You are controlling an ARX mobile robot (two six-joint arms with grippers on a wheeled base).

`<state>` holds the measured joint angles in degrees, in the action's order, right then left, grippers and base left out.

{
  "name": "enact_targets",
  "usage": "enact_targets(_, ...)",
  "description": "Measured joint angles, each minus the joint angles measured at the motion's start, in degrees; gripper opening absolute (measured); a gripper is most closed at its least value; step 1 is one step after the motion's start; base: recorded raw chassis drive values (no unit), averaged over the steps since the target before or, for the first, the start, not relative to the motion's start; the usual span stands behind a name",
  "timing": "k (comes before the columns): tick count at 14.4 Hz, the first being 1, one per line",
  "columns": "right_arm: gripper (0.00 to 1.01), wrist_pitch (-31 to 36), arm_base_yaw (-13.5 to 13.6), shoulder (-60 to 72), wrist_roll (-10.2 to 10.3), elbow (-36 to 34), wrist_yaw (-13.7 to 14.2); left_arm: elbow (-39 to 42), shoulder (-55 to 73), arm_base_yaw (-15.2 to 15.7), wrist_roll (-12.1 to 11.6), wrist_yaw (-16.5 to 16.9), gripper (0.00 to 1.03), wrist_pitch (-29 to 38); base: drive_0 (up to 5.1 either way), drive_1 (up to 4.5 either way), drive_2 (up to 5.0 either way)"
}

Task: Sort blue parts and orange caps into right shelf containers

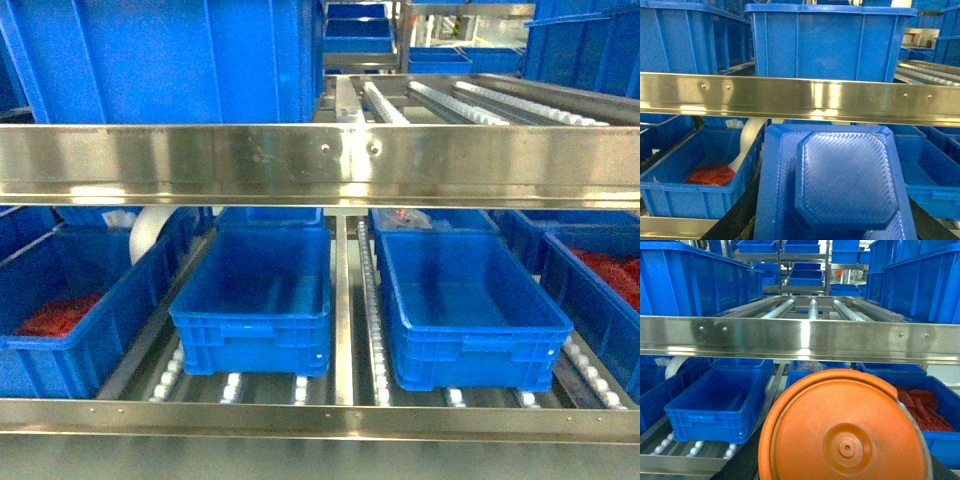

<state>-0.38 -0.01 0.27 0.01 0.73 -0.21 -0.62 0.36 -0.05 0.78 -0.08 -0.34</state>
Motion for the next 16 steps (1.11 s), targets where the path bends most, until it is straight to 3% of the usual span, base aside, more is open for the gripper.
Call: enact_targets(16, 0.45, 0.0, 0.0, 0.0, 0.1, 0.0, 0.2, 0.0, 0.0, 0.0, -0.2, 0.1, 0.43, -0.1, 0.0, 0.00, 0.0)
